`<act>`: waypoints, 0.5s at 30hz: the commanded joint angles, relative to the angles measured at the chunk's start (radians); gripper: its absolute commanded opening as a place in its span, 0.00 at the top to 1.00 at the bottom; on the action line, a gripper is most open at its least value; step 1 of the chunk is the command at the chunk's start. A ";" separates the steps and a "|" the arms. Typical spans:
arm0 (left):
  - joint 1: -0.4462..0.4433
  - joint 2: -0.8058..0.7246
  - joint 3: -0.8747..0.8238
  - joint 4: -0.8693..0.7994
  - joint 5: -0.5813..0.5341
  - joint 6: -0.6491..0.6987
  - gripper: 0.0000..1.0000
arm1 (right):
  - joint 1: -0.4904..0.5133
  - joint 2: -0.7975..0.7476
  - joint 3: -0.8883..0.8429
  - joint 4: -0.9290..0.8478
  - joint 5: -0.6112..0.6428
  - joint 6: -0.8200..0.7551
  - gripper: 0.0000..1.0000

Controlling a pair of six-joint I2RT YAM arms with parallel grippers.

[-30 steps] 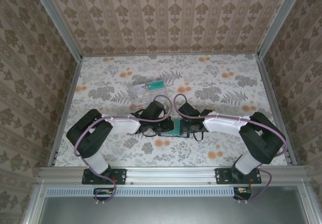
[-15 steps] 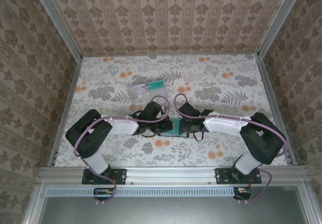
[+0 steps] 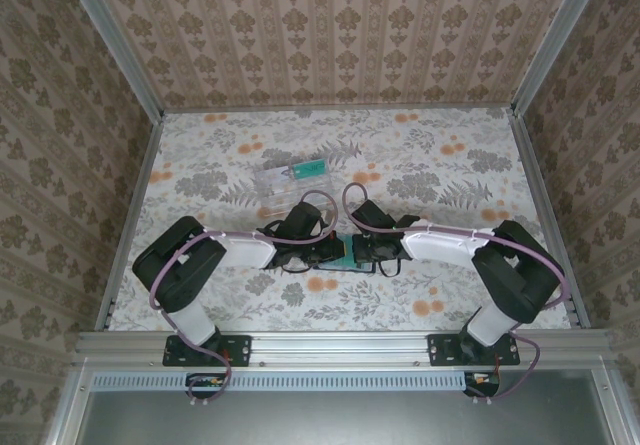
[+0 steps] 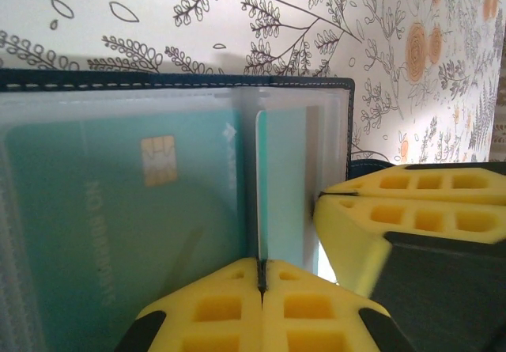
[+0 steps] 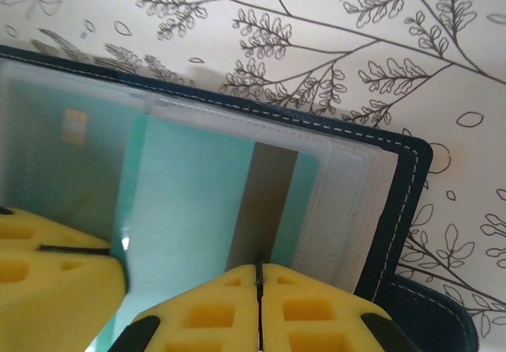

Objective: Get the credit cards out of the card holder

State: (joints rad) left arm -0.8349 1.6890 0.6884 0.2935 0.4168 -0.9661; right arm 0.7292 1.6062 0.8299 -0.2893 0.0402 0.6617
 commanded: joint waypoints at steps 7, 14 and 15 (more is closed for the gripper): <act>0.029 0.005 -0.029 0.029 0.026 -0.014 1.00 | -0.028 0.009 -0.041 -0.020 0.014 0.019 0.91; 0.042 0.004 -0.041 0.047 0.039 -0.020 1.00 | -0.039 0.008 -0.060 -0.013 0.013 0.021 0.91; 0.044 0.003 -0.044 0.049 0.040 -0.020 1.00 | -0.040 0.008 -0.062 -0.012 0.013 0.021 0.91</act>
State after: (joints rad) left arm -0.8055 1.6890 0.6659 0.3363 0.4507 -0.9764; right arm 0.7040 1.6058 0.8062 -0.2459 0.0280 0.6666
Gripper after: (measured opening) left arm 0.047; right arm 0.091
